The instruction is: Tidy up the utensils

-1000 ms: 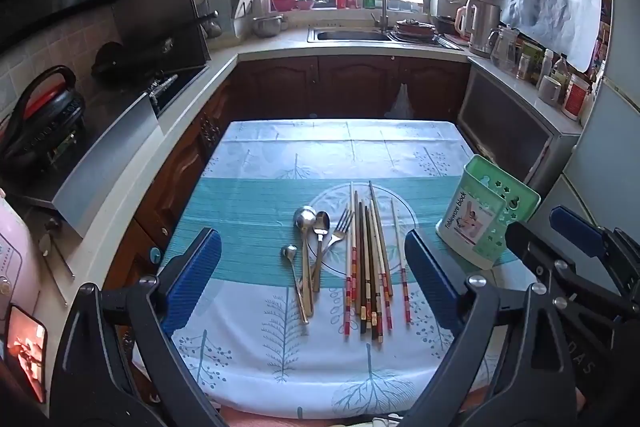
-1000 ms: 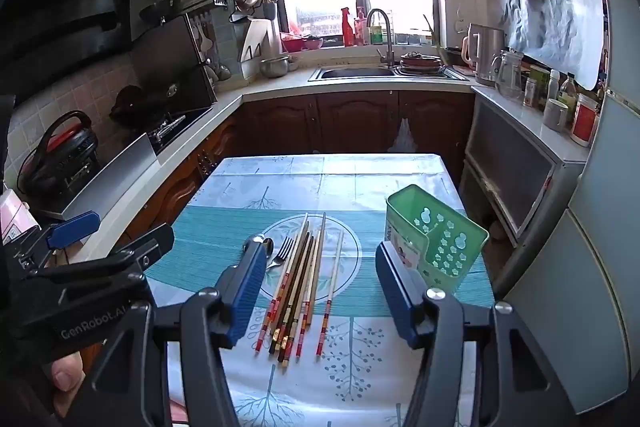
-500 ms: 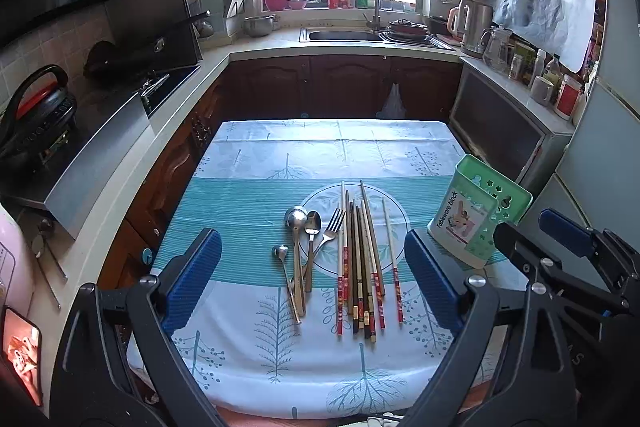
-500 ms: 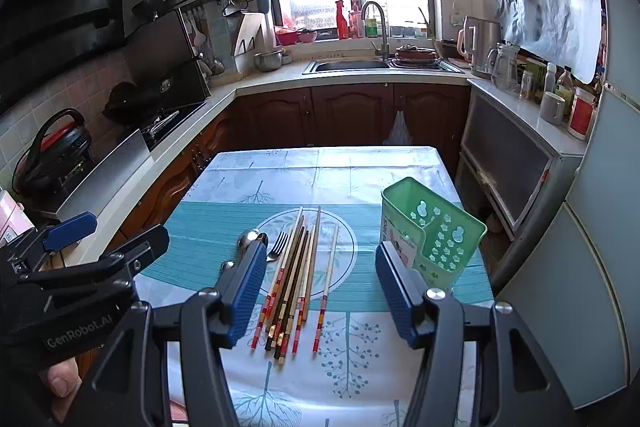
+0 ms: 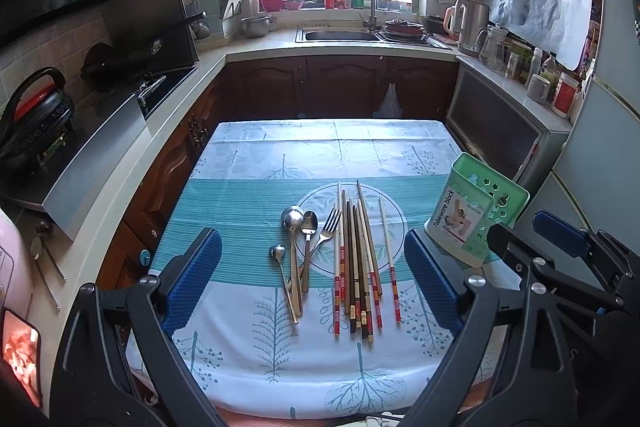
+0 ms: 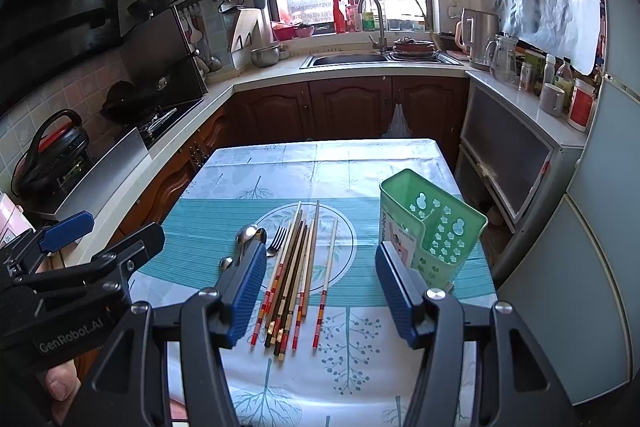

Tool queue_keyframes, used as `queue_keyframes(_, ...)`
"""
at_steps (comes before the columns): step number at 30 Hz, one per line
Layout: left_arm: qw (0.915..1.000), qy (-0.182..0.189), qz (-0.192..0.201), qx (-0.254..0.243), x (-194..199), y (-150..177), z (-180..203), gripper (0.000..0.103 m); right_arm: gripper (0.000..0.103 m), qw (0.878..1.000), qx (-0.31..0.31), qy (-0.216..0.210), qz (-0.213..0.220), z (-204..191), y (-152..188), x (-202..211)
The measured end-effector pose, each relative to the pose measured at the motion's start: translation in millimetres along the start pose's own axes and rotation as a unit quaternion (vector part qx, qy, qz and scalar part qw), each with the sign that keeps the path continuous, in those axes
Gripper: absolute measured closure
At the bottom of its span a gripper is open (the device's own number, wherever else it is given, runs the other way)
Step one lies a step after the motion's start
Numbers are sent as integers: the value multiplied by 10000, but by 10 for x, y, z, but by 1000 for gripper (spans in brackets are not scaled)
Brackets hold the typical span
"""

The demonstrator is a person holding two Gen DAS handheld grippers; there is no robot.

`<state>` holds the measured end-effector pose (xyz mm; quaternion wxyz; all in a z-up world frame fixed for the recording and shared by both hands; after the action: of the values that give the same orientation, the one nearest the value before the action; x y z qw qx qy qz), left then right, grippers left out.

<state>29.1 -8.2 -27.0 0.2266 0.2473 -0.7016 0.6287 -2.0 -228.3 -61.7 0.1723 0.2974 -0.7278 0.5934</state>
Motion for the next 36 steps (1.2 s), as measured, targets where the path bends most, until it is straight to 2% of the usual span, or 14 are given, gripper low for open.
queue_keyframes(36,10000,-3,1,6,-1,-1,7,11,46,10000,-43,-23,-12,15,13,-18)
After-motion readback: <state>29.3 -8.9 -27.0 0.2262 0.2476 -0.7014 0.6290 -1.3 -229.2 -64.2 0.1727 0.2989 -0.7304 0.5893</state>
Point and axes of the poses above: each gripper's, at about its wrist camera, not at the fingertips, and x roughly against the way its jaws point, z to its right, y to its underside, the point moved 3 cm from there along -x, roughly the way its jaws point, and after that the axes turned 8 degrees about -y, right-handed, at the moved point
